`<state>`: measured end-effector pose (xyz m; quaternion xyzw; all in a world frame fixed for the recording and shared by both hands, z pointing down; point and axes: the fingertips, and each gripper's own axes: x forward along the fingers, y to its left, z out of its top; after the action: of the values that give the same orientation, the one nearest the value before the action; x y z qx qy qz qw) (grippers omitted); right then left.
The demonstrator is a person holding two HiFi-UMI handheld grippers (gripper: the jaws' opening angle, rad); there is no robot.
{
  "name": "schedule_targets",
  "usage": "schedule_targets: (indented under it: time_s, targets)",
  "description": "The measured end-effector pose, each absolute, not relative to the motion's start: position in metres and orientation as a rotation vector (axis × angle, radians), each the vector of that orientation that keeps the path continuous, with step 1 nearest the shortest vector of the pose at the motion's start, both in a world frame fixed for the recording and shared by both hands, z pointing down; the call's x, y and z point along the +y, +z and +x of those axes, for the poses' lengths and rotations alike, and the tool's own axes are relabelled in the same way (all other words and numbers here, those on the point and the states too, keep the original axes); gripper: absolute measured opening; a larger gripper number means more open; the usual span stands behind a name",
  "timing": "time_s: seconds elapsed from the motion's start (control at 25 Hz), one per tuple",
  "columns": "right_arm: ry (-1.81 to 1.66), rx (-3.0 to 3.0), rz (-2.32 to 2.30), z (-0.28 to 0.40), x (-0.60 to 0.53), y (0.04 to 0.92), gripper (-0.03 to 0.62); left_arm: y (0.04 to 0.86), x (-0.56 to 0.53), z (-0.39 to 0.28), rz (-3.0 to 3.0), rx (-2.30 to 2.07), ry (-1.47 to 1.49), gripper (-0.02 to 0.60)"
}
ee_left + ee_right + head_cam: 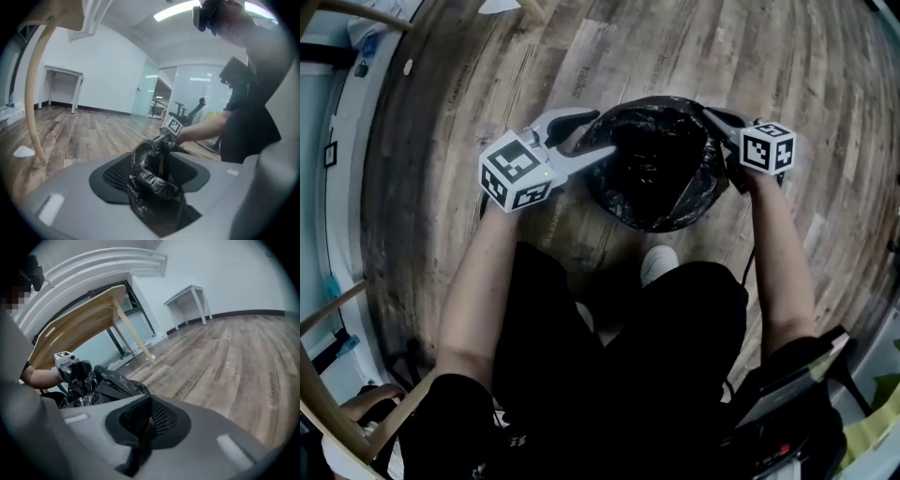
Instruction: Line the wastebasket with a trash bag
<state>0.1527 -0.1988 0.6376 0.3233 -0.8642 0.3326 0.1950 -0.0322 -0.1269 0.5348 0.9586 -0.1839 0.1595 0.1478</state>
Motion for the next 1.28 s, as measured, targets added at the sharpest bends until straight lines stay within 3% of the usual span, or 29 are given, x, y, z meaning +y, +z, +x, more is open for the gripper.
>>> schedule_targets:
  time_s: [0.24, 0.4, 0.64, 0.8, 1.0, 1.28]
  targets:
    - [1.018, -2.336, 0.836, 0.151, -0.181, 0.678, 0.003, 0.521, -0.115, -0.036, 2.761, -0.559, 0.376, 0.264]
    - [0.939, -2.404, 0.927, 0.165, -0.175, 0.659, 0.006, 0.509, -0.116, -0.047, 2.761, -0.633, 0.314, 0.258]
    - [0.721, -2.543, 1.161, 0.206, -0.16, 0.562, 0.145, 0.474, -0.118, -0.053, 2.801, -0.749, 0.164, 0.155]
    - [0.465, -2.62, 1.247, 0.197, -0.143, 0.488, 0.144, 0.451, -0.116, -0.054, 2.835, -0.833, 0.097, 0.006]
    - [0.305, -2.583, 1.336, 0.18, -0.138, 0.454, 0.124, 0.445, -0.115, -0.061, 2.836, -0.945, 0.146, 0.006]
    - [0.25, -2.545, 1.58, 0.183, -0.126, 0.421, 0.039, 0.448, -0.111, -0.074, 2.835, -1.151, 0.331, 0.006]
